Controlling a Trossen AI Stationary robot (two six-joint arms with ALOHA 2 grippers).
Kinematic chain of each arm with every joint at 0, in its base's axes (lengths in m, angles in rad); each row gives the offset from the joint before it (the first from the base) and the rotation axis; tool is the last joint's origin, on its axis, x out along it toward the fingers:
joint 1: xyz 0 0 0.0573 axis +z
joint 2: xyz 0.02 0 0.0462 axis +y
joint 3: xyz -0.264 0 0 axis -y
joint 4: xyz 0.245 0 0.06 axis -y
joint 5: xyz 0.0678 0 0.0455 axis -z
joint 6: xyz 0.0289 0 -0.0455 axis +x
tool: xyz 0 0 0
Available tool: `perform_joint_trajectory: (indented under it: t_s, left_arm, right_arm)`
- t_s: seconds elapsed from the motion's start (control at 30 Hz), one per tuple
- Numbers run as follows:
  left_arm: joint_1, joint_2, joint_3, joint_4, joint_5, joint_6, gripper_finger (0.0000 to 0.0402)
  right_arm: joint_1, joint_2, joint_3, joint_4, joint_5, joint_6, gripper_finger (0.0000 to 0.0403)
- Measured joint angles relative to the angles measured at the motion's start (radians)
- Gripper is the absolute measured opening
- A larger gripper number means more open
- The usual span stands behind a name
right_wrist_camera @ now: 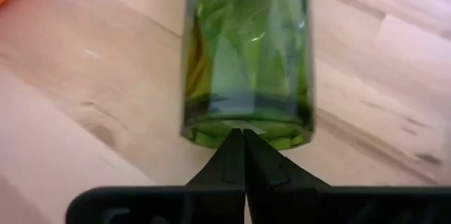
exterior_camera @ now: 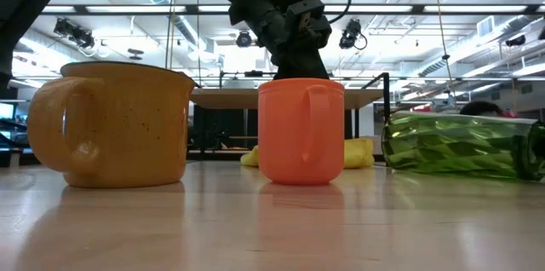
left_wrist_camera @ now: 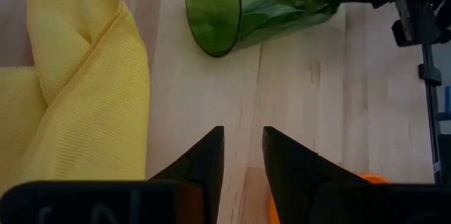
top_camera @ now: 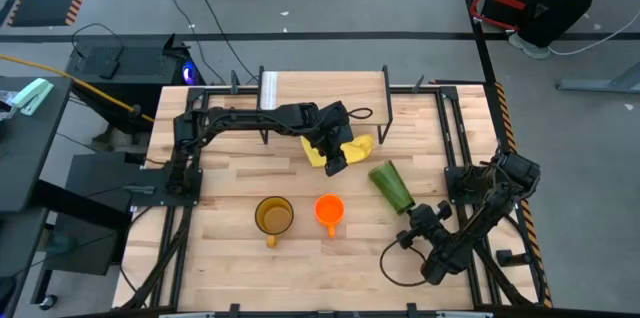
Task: Stack small to large cups/mugs on shelf
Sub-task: Put the green cup on the shelf
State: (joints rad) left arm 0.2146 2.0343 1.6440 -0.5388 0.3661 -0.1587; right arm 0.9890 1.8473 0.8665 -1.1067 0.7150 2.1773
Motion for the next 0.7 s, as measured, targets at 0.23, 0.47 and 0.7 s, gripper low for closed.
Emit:
perform_joint_trajectory:
  t_s: [0.23,0.47,0.7]
  left_arm:
    - [0.003,0.081,0.000,0.071,0.038,-0.036,0.0107]
    - [0.040,0.118,0.002,0.219,0.110,-0.040,0.0107]
    - [0.063,0.122,0.000,0.354,0.159,-0.095,0.0108]
  right_arm:
    - [-0.013,0.000,0.000,-0.045,-0.076,0.016,0.0000]
    - [-0.032,0.000,0.000,-0.057,-0.111,0.030,0.0000]
    - [-0.063,0.000,0.000,-0.080,-0.111,0.028,0.0001]
